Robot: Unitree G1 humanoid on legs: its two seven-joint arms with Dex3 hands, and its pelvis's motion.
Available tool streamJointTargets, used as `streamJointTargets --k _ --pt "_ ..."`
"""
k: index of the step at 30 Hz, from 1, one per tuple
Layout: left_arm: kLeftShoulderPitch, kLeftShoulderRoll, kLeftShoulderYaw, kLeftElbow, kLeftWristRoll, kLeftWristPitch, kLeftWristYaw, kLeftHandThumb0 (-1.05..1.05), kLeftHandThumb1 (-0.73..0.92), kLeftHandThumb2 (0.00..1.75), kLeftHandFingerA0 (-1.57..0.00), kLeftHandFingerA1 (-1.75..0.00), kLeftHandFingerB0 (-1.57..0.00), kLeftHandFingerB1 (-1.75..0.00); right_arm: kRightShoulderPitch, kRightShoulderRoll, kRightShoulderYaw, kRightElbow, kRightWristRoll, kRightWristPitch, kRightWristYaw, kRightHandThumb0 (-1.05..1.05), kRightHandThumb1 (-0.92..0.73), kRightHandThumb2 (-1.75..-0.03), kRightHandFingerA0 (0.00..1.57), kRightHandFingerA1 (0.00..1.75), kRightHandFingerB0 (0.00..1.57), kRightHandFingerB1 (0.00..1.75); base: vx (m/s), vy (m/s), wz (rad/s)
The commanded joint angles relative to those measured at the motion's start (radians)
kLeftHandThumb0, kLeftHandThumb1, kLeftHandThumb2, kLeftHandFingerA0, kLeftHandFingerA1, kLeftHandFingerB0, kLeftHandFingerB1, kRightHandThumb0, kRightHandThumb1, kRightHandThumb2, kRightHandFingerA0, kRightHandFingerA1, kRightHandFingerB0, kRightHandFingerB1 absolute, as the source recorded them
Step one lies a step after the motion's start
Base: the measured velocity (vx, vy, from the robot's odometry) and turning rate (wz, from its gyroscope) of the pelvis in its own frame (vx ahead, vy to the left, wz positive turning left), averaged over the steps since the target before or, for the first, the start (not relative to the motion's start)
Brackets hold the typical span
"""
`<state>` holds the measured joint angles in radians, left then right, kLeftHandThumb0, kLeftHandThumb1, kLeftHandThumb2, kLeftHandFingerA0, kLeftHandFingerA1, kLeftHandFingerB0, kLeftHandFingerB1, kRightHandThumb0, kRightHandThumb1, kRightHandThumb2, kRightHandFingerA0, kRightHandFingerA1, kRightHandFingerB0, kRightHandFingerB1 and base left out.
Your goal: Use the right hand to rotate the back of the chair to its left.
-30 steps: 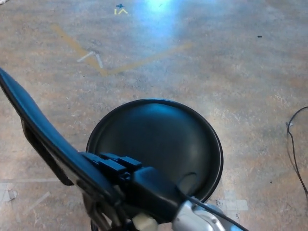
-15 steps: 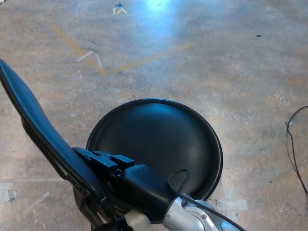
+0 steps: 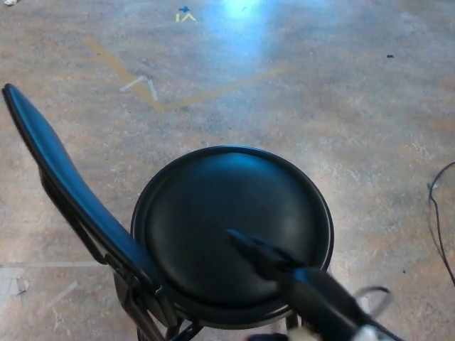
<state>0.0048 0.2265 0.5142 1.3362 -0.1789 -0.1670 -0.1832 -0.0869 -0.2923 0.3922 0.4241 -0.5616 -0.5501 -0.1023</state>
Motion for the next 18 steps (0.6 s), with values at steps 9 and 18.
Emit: streamJointTargets --k 9,18 --pt "0.001 -0.013 0.001 0.002 -0.009 -0.01 0.008 -0.75 0.63 0.98 -0.26 -0.51 -0.16 -0.43 0.253 -0.221 -0.379 0.243 0.177 -0.272 -0.203 -0.99 -0.71 -1.1 0.0 0.02 0.0 0.05 0.0 0.0 0.0" --pt "0.003 -0.015 -0.009 0.004 -0.004 -0.004 0.006 -0.73 0.81 0.65 -0.31 -0.37 -0.29 -0.32 0.137 -0.146 -0.419 0.694 0.19 -0.233 -0.226 -0.94 -0.74 -1.12 0.0 0.06 0.0 0.14 0.0 0.0 0.0"
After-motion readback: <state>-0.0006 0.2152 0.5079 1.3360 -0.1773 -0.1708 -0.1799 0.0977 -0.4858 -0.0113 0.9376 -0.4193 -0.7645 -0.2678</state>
